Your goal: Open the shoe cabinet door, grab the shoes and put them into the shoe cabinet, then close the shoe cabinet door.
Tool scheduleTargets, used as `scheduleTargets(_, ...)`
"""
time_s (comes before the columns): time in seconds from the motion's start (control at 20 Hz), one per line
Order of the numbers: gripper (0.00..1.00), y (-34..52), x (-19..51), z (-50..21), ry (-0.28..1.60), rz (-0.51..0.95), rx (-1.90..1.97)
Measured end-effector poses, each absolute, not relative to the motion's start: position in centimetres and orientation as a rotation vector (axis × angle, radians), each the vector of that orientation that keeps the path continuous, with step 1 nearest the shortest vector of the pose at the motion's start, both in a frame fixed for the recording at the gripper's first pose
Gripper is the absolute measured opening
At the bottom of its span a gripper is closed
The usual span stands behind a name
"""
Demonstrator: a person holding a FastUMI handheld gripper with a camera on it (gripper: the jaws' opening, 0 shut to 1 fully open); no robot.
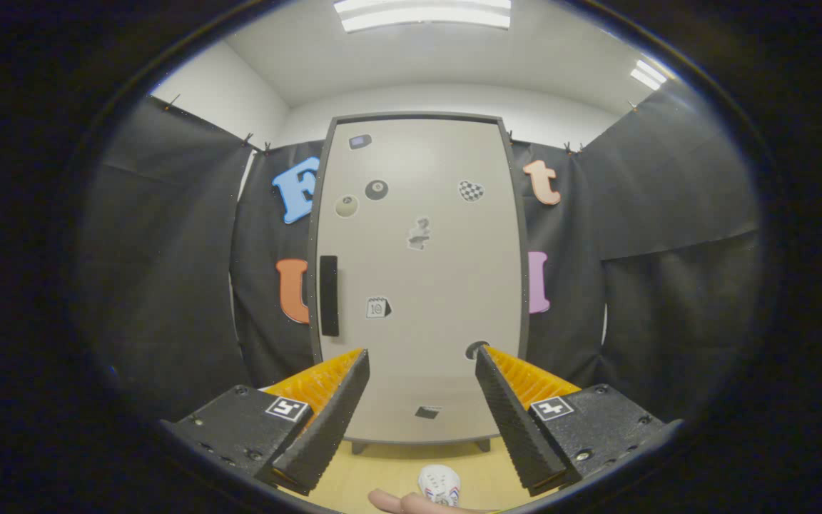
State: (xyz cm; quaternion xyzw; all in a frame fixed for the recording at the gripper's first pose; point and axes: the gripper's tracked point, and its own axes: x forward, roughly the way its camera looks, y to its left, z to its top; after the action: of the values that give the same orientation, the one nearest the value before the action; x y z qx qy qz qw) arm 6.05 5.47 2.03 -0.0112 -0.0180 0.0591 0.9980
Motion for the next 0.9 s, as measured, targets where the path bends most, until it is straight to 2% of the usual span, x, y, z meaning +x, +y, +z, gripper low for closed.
scheduleTargets(0.2, 0.98, 10.1, 9.7, 3.8, -0.056, 0.185, -0.016)
scheduleTargets(0.6, 0.98, 16.2, 18.5, 5.7, -0.070, 0.209, -0.039)
scheduleTargets(0.75, 0.98, 18.8, 20.9, 5.1, -0.033, 0.262, -0.005)
scheduleTargets(0.9, 0.95, 20.2, 23.1, 3.2, 0.025, 0.253, -0.037)
